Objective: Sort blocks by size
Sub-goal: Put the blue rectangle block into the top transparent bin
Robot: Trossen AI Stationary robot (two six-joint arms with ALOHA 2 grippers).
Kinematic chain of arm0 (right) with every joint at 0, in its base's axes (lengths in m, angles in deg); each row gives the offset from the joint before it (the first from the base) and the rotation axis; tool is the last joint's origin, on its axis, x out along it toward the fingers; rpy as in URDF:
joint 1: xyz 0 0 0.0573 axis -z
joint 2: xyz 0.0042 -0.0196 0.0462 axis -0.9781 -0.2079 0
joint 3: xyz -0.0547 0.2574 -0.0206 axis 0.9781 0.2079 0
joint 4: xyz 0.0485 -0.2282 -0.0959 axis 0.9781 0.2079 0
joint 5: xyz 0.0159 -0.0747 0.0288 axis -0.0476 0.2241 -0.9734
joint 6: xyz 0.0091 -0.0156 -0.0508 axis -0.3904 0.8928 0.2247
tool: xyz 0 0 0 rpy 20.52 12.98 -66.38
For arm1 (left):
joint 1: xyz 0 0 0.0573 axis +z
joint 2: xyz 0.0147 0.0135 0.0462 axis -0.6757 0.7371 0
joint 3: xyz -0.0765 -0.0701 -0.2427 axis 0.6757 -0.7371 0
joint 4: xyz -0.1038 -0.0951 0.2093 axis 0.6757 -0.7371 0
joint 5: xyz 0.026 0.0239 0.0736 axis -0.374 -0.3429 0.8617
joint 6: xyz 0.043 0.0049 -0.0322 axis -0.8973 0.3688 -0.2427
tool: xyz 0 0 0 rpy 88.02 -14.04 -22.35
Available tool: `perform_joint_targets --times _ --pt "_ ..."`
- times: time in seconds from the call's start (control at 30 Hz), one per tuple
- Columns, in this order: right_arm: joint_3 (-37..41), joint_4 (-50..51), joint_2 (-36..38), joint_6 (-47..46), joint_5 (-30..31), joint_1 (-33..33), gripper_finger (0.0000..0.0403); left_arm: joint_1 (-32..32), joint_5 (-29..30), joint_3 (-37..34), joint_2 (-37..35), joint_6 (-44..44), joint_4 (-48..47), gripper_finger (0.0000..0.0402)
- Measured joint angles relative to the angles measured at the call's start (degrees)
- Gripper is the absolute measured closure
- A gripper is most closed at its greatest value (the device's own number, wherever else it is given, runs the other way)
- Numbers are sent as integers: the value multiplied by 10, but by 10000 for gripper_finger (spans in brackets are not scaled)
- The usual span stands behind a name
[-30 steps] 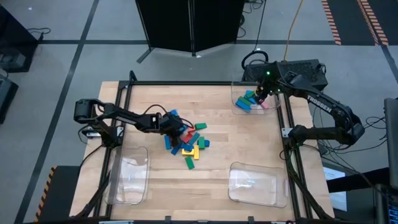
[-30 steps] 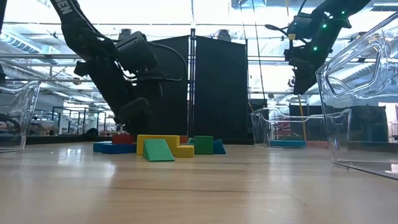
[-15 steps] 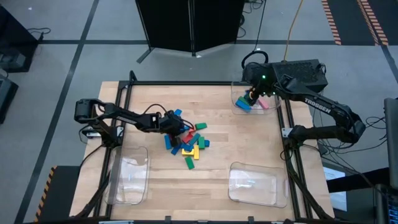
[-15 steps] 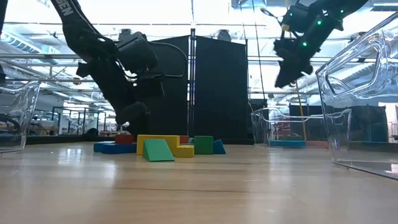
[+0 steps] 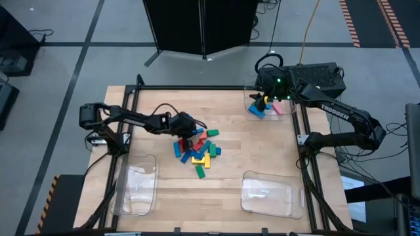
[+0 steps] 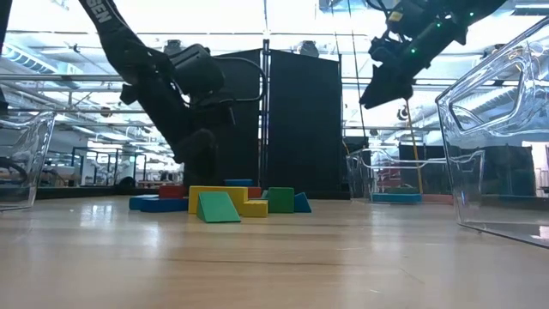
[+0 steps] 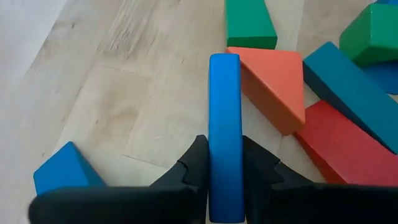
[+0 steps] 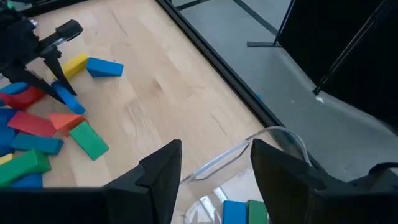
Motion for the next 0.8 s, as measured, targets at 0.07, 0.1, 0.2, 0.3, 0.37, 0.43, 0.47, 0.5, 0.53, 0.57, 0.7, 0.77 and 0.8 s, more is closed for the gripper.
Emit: perform_joint_targets --times 0.07,0.1,0.2,0.3,0.37,0.43,0.47,0.5,0.53,0.57,0.7,0.77,0.8 --pt "0 8 0 -25 0 -3 216 0 -16 0 0 10 0 348" --pt "0 13 0 -41 -1 -6 216 0 -28 0 0 16 0 348" --pt "1 27 0 -76 -3 -22 216 -2 -48 0 0 21 0 348" --pt "1 34 0 -77 -3 -43 216 -7 -43 0 0 0 7 348" --pt "1 34 0 -71 -2 -60 216 -8 -28 0 -1 -31 9 348" --pt "1 34 0 -64 2 -82 216 -7 -10 0 -1 -60 8 348" --pt "1 34 0 -56 2 -93 216 -7 0 0 -1 -70 7 348" --pt "1 33 0 -47 2 -104 216 -7 12 0 -1 -77 7 348" --pt "1 27 -1 -39 3 -115 216 -7 26 0 -1 -82 9 348" --pt "2 11 -5 -36 3 -127 216 -7 39 0 -1 -85 13 348" --pt "19 -67 -11 -35 2 -163 216 -7 45 0 -1 -76 50 347" --pt "23 -96 -15 -33 2 -178 216 -8 37 0 -1 -82 64 347" --pt "27 -97 -16 -31 2 -185 216 -9 35 0 -1 -90 71 347"
